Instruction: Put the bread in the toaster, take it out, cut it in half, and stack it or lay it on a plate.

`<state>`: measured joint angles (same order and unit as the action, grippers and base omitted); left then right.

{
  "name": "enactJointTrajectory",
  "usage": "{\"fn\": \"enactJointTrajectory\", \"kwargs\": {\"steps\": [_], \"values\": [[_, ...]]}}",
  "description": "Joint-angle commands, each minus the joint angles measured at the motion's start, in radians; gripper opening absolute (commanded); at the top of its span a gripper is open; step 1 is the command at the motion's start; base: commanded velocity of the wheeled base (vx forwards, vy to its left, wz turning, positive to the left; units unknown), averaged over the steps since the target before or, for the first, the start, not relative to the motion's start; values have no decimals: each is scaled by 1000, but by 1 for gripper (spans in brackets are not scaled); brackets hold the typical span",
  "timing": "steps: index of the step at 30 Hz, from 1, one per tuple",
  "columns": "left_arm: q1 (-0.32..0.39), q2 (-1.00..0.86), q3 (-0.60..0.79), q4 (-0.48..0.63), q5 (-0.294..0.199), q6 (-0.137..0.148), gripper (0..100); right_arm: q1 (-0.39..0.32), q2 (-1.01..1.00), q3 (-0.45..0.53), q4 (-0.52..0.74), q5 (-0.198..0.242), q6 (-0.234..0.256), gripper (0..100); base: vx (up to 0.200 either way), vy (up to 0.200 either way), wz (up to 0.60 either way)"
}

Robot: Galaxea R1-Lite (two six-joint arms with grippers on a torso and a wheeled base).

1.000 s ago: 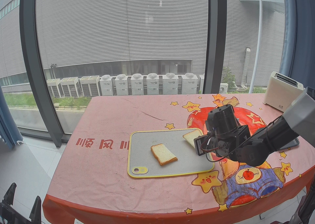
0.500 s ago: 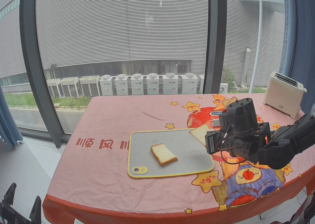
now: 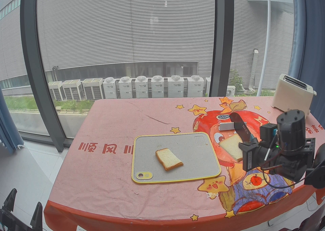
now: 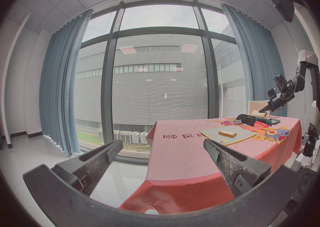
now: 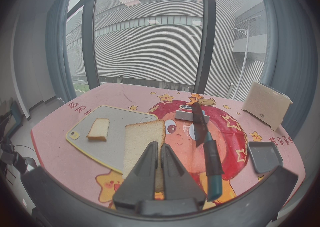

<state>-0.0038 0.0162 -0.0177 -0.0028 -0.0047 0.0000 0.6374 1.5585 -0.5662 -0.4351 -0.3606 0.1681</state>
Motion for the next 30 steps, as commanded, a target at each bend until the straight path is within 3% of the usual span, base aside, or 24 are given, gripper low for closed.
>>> {"fn": "enactJointTrajectory", "kwargs": {"steps": [1, 12, 30], "values": [[1, -16, 18, 0, 0, 0, 100, 5, -144, 85, -1, -1, -1, 0, 0, 0, 0], [1, -16, 18, 1, 6, -6, 100, 13, -308, 164, 15, 11, -1, 0, 0, 0, 0], [1, -16, 18, 1, 8, -3, 100, -16, -325, 189, -4, -41, 4, 0, 0, 0, 0]]}}
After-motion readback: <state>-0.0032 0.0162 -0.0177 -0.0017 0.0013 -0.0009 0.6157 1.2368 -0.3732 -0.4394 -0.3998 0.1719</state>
